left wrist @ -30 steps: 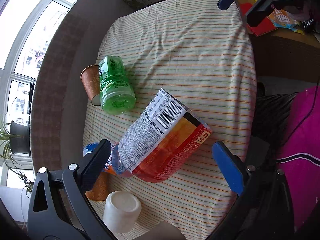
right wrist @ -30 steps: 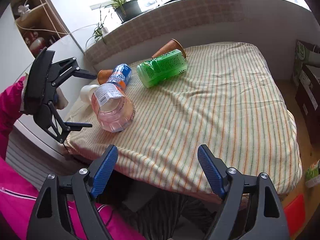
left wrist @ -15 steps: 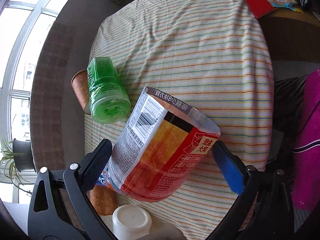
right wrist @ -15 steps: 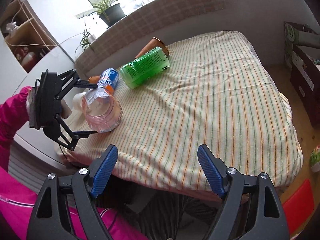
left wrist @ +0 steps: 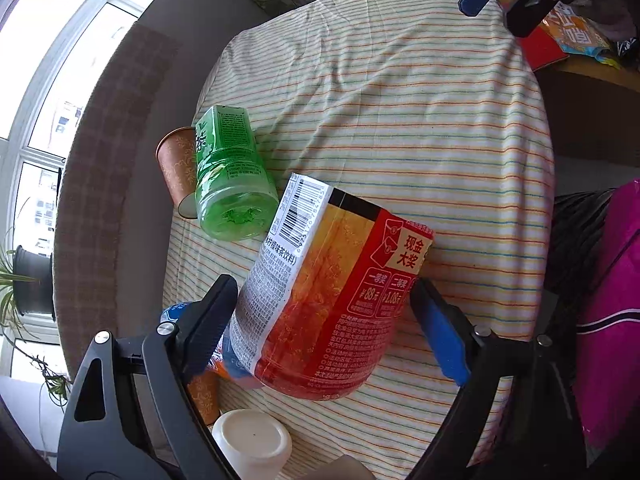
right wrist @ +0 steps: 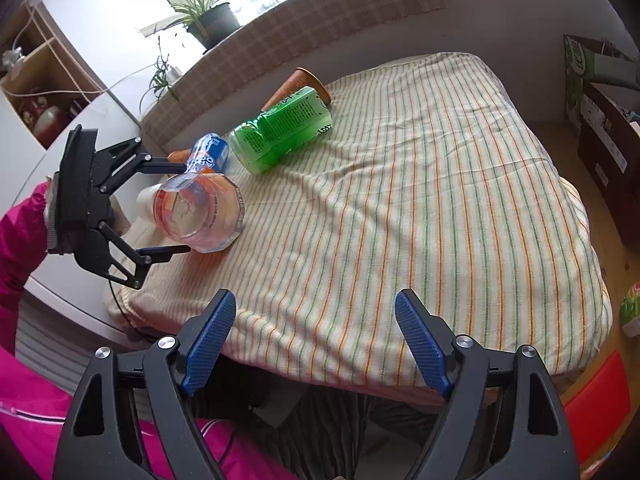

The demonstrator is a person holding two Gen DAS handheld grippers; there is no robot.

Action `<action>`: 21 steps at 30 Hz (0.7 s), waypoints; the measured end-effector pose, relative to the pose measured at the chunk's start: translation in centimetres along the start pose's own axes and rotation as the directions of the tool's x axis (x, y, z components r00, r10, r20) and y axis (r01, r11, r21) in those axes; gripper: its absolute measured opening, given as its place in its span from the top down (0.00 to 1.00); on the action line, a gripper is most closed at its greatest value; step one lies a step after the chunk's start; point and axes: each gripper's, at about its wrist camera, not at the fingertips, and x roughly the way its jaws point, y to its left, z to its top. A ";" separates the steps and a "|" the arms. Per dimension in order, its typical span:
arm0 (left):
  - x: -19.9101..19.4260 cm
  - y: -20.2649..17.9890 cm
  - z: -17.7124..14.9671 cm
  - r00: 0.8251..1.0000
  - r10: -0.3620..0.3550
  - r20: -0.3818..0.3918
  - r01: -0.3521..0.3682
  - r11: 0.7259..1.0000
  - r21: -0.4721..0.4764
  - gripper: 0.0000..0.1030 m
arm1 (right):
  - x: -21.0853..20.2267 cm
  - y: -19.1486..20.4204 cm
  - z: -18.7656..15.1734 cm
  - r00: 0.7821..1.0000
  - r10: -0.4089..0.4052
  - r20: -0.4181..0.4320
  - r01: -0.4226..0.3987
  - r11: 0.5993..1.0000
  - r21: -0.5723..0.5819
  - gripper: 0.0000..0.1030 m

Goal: Flip cup upright
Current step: 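Rotate the held cup with the left gripper until its opening faces up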

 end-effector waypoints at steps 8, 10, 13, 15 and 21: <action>-0.6 2.2 -0.9 0.997 -0.051 0.056 0.061 0.978 -0.199 0.13 | 0.5 0.5 0.3 1.000 -0.003 -0.005 0.003 1.000 -0.003 0.20; -0.9 2.5 -1.4 0.995 -0.051 0.086 0.071 0.966 -0.249 0.13 | 0.5 0.7 0.4 1.000 -0.007 -0.001 0.007 1.000 -0.005 0.20; -1.2 3.2 -2.5 0.990 -0.054 0.129 0.097 0.930 -0.355 0.13 | 0.5 1.0 0.5 1.000 -0.013 0.008 0.013 1.000 -0.007 0.20; -1.7 3.8 -3.5 0.982 -0.046 0.183 0.123 0.890 -0.438 0.13 | 0.6 1.3 0.7 1.000 -0.007 0.010 0.008 1.000 -0.010 0.20; -2.2 4.3 -6.3 0.954 -0.025 0.300 0.227 0.716 -0.660 0.13 | 1.8 2.2 0.9 1.000 -0.002 -0.002 0.001 1.000 -0.021 0.20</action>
